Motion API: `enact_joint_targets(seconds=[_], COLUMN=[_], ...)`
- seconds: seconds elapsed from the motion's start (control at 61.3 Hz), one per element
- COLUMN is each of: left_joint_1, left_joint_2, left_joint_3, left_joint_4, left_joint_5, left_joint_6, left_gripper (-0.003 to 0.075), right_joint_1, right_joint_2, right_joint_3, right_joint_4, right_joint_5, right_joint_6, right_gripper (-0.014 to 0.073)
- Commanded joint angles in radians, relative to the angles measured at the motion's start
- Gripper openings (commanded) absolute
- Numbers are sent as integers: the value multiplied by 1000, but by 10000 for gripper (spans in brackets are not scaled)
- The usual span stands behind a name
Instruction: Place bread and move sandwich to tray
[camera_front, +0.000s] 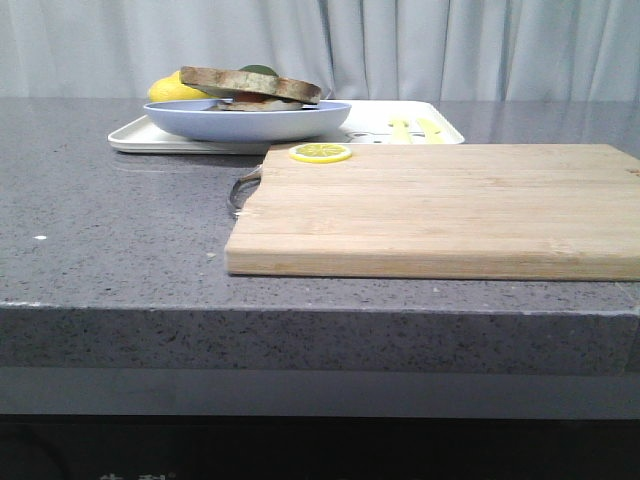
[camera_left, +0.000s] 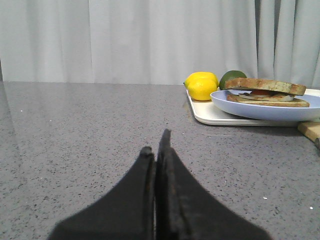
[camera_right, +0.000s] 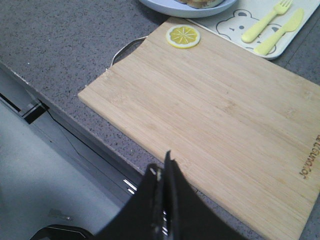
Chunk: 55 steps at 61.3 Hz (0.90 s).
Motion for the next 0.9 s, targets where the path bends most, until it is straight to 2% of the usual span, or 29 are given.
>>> enact_joint_targets(seconds=[0.0,0.114,0.196,0.408,0.62,0.848,0.881], left_joint_1=[3,3,3,3,3,3,3], left_joint_2=[-22,-21,-21,-21,-21,-21,-21], left_joint_3=[1,1,1,1,1,1,1], left_joint_4=[-7,-7,-7,-7,-7,-7,-7], left_joint_5=[-80,-80,-80,-80,-80,-80,-80], left_joint_6=[-2,-2,-2,-2,-2,-2,-2], left_gripper=[-20,-20,-20,-20,-20,-20,-20], right_joint_1=[-49,-175,-256,-403,-441,-440,-439], right_joint_2=[-29,-112,-202,-450,-649,-719,-719], right_joint_3=[10,109,221,530,775,932,930], right_joint_4=[18,19,20,20,41,137,137], right_joint_5=[-80,-189,-334,-644,-814,-909,-883], right_joint_6=[-4,-4,-4,-4,-4,-4,-4], right_gripper=[-69,-69,-69,-69,-69,-69,-69])
